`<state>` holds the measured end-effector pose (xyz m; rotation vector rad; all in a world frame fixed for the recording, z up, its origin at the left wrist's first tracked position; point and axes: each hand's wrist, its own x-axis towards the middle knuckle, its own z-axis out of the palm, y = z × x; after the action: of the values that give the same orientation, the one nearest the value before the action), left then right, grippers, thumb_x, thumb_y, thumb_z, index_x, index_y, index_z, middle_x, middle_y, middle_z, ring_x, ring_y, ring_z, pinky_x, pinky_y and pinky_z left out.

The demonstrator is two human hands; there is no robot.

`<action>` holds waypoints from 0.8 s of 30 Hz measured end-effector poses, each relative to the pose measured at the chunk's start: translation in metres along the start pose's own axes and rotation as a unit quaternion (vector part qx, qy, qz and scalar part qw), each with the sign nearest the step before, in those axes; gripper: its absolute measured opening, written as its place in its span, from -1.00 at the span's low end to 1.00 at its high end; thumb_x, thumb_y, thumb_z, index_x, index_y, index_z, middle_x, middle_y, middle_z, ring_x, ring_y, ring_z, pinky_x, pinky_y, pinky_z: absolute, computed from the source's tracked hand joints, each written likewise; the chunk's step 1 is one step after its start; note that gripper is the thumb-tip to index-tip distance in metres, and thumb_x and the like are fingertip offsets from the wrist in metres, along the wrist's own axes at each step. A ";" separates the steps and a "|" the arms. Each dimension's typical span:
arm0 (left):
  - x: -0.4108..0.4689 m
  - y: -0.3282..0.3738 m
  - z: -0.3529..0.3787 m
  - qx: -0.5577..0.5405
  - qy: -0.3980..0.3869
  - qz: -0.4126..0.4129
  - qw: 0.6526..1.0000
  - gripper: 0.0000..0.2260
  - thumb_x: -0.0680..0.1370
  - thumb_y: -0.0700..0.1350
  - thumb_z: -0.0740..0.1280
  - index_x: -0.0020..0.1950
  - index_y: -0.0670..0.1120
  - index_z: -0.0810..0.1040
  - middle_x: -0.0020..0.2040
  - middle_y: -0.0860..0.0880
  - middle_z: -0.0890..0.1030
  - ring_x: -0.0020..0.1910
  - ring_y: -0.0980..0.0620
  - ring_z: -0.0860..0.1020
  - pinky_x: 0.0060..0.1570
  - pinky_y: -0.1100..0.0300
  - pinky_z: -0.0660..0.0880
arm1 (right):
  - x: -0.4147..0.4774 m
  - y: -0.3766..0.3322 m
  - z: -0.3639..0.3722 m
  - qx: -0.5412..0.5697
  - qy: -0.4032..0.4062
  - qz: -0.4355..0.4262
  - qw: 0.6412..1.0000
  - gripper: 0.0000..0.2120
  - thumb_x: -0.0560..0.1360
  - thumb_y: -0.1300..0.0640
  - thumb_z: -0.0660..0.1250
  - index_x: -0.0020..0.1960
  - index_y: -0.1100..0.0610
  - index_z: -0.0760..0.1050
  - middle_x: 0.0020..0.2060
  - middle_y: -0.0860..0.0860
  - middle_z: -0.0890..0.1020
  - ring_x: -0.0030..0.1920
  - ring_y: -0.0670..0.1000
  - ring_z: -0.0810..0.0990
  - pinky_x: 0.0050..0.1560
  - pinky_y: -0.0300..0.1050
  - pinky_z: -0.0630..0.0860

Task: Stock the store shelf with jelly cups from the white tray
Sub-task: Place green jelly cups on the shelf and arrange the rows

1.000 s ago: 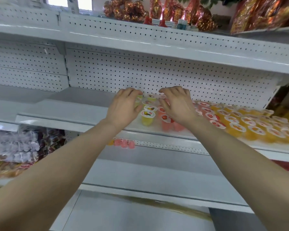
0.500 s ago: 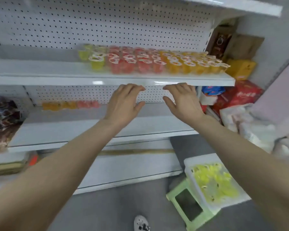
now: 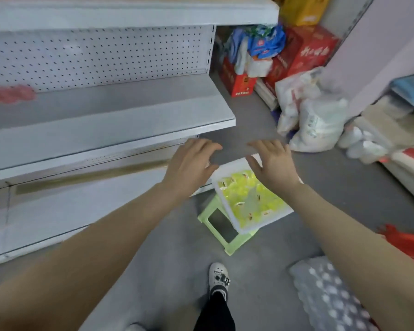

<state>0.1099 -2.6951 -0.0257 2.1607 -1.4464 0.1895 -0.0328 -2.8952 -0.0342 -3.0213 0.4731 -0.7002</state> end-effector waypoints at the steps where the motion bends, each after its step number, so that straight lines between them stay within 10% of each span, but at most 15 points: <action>1: 0.004 0.007 0.023 -0.012 -0.016 0.000 1.000 -0.64 0.47 -0.04 0.45 0.24 -0.05 0.53 0.13 -0.04 0.58 0.09 -0.13 0.50 0.06 0.01 0.46 | -0.009 0.019 0.010 0.005 -0.017 0.013 1.000 -0.72 0.54 0.00 0.25 0.17 0.09 0.56 0.01 0.00 0.65 0.01 0.19 0.55 0.00 0.04 0.34; 24: -0.001 0.004 0.386 -0.060 -0.286 -0.104 0.951 -0.55 0.37 -0.11 0.55 0.23 -0.04 0.54 0.10 -0.03 0.59 0.05 -0.12 0.55 0.02 0.03 0.54 | -0.164 0.226 0.288 -0.006 -0.379 0.193 0.905 -0.45 0.44 -0.03 0.44 0.38 0.05 0.42 0.22 0.09 0.56 0.32 0.20 0.42 0.23 0.13 0.33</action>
<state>0.0399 -2.8870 -0.3527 2.3513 -1.4482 -0.6356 -0.1141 -3.0814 -0.3799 -2.7467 0.9578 0.4858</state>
